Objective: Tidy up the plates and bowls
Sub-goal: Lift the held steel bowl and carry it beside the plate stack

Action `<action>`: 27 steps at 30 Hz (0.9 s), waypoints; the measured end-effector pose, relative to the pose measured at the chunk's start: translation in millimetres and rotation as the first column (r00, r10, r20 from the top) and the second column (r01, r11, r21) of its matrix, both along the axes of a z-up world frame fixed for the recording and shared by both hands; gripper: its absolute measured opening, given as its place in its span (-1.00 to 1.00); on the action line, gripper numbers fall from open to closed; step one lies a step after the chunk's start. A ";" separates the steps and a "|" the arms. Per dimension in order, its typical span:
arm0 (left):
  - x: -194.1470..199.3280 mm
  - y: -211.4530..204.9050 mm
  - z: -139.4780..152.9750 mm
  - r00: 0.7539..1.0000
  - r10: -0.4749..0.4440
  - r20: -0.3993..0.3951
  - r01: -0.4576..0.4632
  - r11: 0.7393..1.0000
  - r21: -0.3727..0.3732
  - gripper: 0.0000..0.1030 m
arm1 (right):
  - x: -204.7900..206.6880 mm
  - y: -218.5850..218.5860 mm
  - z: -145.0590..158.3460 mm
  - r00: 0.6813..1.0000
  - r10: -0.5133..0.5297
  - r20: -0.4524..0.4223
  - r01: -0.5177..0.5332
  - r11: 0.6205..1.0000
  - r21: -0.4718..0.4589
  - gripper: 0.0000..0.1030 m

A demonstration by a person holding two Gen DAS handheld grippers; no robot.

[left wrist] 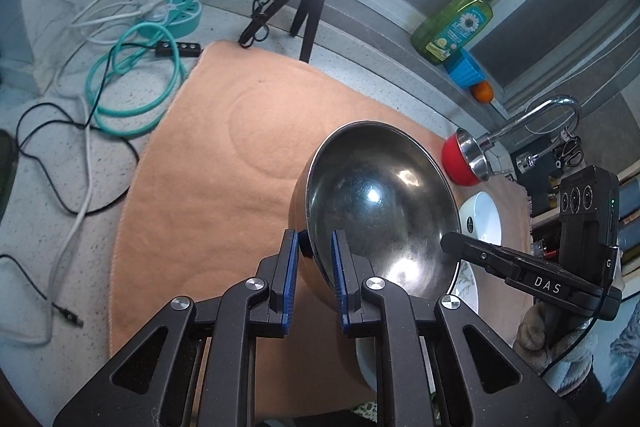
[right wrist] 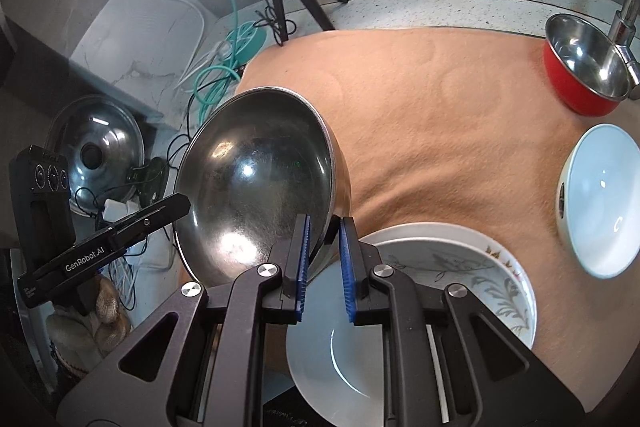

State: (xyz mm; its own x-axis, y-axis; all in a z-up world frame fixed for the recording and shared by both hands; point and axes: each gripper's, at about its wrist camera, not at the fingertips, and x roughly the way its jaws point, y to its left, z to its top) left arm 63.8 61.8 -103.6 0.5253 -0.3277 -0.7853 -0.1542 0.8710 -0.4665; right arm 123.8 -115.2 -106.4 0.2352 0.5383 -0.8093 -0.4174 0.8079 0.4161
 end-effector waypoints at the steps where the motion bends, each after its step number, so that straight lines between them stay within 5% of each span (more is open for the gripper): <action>1: -2.4 0.8 -1.0 1.000 0.002 -0.003 -0.002 1.000 -0.001 -0.72 | -1.9 2.3 -1.2 1.000 0.006 -0.002 -0.006 1.000 -0.002 -0.71; 27: -46.3 32.3 -30.5 0.994 0.072 -0.086 -0.073 0.997 -0.003 -0.72 | -33.3 45.5 -38.6 0.988 0.140 -0.071 -0.144 0.988 -0.058 -0.69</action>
